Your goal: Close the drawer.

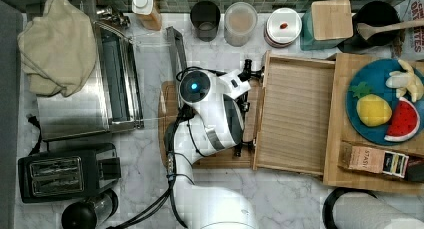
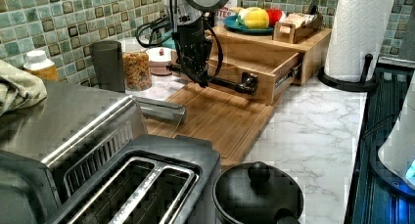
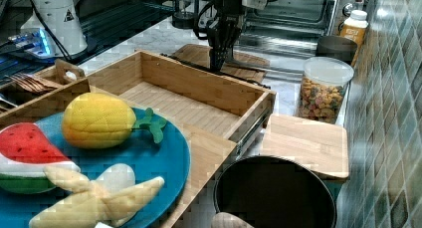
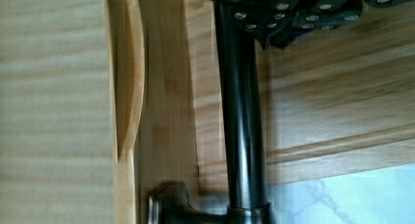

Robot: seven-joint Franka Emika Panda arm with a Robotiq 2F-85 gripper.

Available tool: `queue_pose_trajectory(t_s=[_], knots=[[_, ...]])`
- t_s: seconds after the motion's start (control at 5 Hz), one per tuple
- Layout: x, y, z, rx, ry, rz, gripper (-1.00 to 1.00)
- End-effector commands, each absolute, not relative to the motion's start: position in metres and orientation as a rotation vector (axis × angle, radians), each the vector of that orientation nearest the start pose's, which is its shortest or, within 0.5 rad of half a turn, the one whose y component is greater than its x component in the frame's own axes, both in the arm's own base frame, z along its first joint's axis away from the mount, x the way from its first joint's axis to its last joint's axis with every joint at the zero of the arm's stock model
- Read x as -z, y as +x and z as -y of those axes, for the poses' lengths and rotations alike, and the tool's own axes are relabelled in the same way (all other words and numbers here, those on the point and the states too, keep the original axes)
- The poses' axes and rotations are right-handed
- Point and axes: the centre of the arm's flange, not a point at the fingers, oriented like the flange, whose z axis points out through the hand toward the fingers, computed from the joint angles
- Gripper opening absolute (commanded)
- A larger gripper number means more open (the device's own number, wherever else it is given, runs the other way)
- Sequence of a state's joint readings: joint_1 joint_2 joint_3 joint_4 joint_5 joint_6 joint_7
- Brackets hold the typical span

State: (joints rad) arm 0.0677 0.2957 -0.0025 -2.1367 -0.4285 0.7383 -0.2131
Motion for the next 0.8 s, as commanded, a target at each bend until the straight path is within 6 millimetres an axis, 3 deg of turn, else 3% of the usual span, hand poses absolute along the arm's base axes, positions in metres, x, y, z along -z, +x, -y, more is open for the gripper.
queue_pose_trajectory(t_s=[0.2,0.6,0.8], knots=[[-0.284,0.541,0.147,-0.018,-3.549,-0.241,-1.0],[-0.293,0.51,0.225,-0.015,-3.545,-0.296,-1.0],[-0.284,0.493,0.263,0.025,-3.514,-0.344,-1.0]])
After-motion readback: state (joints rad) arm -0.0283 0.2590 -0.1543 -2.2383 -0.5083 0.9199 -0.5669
